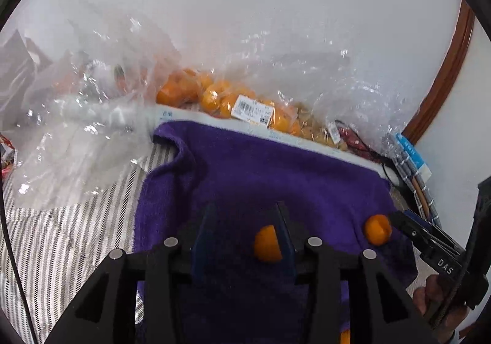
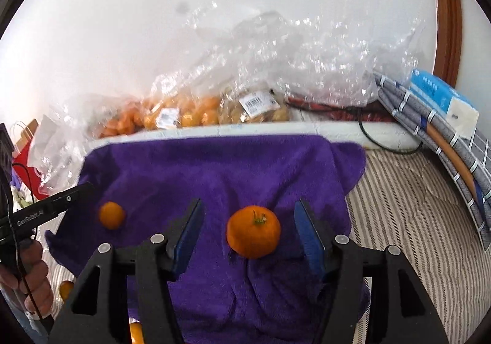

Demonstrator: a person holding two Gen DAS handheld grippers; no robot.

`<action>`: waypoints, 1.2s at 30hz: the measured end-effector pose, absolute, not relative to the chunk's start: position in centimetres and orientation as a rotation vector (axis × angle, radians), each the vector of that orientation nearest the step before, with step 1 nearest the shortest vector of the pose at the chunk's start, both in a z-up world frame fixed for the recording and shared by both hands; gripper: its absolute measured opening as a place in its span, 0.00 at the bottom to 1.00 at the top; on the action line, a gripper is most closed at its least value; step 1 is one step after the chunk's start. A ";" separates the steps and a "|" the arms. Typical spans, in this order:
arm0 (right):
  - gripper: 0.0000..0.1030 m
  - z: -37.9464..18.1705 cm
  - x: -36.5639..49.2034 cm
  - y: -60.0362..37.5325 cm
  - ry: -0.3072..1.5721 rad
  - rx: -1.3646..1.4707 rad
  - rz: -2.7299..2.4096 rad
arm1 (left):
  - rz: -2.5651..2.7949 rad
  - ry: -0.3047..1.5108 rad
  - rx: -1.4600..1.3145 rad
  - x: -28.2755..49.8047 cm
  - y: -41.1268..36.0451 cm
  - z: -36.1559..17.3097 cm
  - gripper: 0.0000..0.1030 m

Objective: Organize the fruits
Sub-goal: 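Open both grippers to set the oranges down on the purple towel, then withdraw both grippers from the towel toward the remaining fruit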

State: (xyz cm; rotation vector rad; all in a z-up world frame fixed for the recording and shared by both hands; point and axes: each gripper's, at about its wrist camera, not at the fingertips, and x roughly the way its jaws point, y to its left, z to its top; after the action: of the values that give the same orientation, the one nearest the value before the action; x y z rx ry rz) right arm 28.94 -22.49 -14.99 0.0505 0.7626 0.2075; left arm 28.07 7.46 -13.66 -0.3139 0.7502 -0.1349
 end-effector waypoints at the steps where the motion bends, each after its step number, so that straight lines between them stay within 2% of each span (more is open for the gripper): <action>1: 0.59 -14.7 28.8 -22.5 0.746 0.047 0.196 | -0.126 0.742 -0.319 28.0 7.6 -13.5 0.38; 9: 0.57 -11.0 26.5 -22.7 0.674 0.039 0.212 | -0.096 0.667 -0.282 26.5 8.0 -10.1 0.38; 13: 0.56 -10.3 24.1 -22.6 0.716 0.060 0.244 | -0.105 0.708 -0.333 25.5 8.5 -9.2 0.38; 15: 0.56 -10.7 22.2 -22.5 0.741 0.040 0.260 | -0.120 0.731 -0.312 24.1 8.5 -9.3 0.38; 17: 0.55 -11.7 20.4 -22.4 0.758 0.012 0.263 | -0.095 0.731 -0.283 22.6 8.7 -9.5 0.45; 19: 0.52 -13.0 18.7 -22.2 0.779 -0.017 0.256 | -0.067 0.740 -0.246 20.8 8.8 -10.1 0.47; 22: 0.48 -15.0 16.7 -22.1 0.835 0.001 0.283 | -0.036 0.782 -0.211 18.8 9.1 -11.7 0.47; 36: 0.47 -18.6 13.9 -19.2 0.917 -0.007 0.344 | -0.020 0.868 -0.196 12.4 11.0 -14.6 0.47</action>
State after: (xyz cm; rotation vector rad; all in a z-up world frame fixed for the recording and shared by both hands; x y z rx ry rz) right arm 13.90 -19.20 -18.63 -0.0074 0.9168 0.3435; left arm 12.35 11.02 -14.59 -0.1962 0.8676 -0.0198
